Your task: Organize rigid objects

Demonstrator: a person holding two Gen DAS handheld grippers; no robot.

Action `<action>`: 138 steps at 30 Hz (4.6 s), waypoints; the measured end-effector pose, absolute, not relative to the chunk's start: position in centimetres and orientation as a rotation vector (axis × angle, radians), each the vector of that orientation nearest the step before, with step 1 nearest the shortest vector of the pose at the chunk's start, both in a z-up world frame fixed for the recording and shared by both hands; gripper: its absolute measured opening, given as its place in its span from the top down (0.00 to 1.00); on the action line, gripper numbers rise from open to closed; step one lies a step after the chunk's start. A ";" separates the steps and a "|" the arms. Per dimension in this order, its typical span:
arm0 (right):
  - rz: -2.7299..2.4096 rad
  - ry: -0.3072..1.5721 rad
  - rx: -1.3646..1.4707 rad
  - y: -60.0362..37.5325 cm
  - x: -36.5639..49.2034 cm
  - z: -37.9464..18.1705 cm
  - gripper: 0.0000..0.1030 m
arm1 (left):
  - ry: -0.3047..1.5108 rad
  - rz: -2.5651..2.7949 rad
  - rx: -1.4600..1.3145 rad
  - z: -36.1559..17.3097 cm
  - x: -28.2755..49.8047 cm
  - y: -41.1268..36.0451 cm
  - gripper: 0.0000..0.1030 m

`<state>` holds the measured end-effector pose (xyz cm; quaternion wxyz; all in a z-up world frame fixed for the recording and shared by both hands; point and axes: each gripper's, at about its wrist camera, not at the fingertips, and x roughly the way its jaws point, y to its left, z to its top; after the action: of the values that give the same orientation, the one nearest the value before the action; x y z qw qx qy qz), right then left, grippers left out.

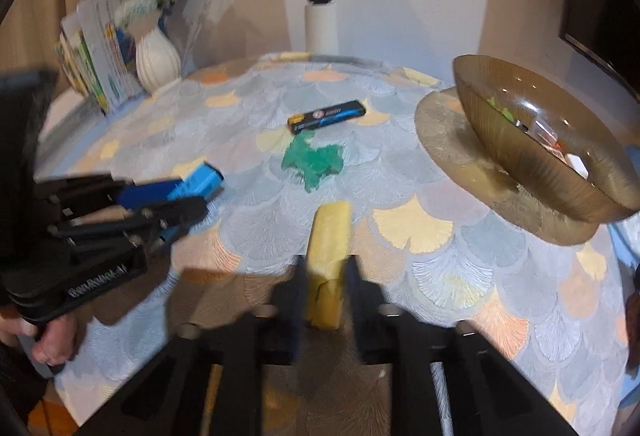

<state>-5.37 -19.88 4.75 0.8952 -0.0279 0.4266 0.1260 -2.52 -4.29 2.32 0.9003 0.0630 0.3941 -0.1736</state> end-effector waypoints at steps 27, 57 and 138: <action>0.248 1.016 -0.131 -15.7 -1.7 4.0 0.77 | 0.732 -0.422 0.052 7.9 -2.9 -5.2 0.80; 0.285 0.695 0.316 -29.9 -5.9 12.6 0.23 | 0.695 -0.516 0.006 12.2 2.4 -10.8 0.21; 0.120 1.007 -0.075 -17.4 -2.9 0.9 0.00 | 0.928 -0.174 0.105 1.2 1.4 -1.7 0.02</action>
<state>-2.85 -17.42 0.93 0.8736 -0.0361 0.4819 0.0573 1.40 -1.73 1.23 0.8894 0.0505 0.4465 -0.0837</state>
